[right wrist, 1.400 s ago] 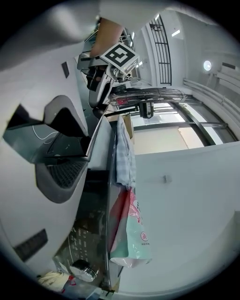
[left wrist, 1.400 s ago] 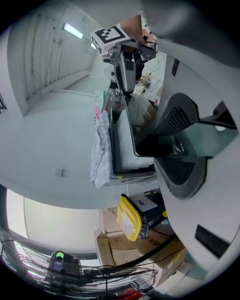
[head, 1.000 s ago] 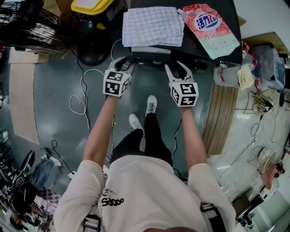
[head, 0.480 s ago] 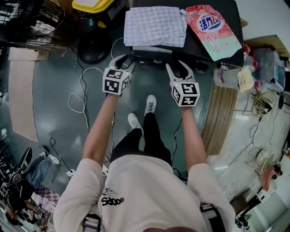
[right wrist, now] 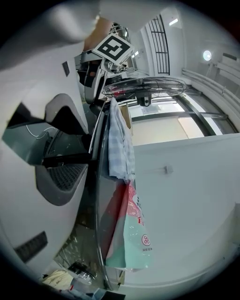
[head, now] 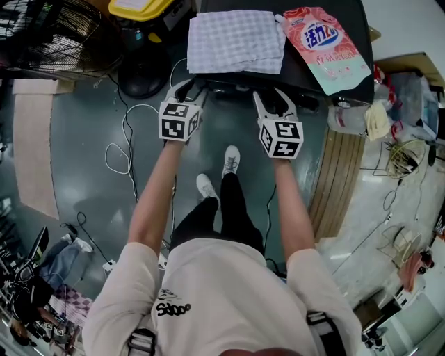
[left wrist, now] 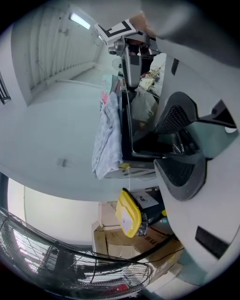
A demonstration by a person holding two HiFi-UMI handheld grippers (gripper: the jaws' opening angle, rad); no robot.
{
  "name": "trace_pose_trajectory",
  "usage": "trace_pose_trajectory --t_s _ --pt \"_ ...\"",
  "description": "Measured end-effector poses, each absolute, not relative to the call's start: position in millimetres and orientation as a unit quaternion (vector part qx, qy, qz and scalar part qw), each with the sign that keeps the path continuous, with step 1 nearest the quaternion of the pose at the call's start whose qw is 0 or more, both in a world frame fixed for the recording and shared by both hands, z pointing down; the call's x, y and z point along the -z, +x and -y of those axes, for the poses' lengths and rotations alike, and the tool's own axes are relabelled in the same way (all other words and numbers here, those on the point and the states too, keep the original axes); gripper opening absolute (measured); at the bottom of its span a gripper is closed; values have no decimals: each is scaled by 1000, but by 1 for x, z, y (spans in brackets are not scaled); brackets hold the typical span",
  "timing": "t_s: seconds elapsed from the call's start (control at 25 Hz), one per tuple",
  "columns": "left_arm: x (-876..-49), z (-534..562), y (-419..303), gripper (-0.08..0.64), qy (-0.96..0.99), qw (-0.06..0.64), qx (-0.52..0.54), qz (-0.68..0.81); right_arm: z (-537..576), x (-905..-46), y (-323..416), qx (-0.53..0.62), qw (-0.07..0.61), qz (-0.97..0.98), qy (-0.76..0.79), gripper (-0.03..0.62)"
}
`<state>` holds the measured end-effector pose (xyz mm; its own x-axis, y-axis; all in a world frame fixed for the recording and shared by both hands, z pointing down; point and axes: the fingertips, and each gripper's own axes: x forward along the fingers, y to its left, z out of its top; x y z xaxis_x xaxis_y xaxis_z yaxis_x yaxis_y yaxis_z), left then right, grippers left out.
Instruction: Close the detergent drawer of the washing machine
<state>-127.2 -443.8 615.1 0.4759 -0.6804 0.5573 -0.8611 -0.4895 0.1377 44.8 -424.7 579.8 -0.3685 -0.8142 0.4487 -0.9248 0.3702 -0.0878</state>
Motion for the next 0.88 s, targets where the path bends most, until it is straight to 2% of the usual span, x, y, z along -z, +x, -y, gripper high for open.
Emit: trace_pose_trajectory --t_s 0.32,0.88 --pt "-615 456 -129 207 834 184 -238 463 434 -580 46 -180 152 799 553 178" --pt "-615 463 -130 232 840 198 -217 457 438 -580 47 -170 155 773 591 186"
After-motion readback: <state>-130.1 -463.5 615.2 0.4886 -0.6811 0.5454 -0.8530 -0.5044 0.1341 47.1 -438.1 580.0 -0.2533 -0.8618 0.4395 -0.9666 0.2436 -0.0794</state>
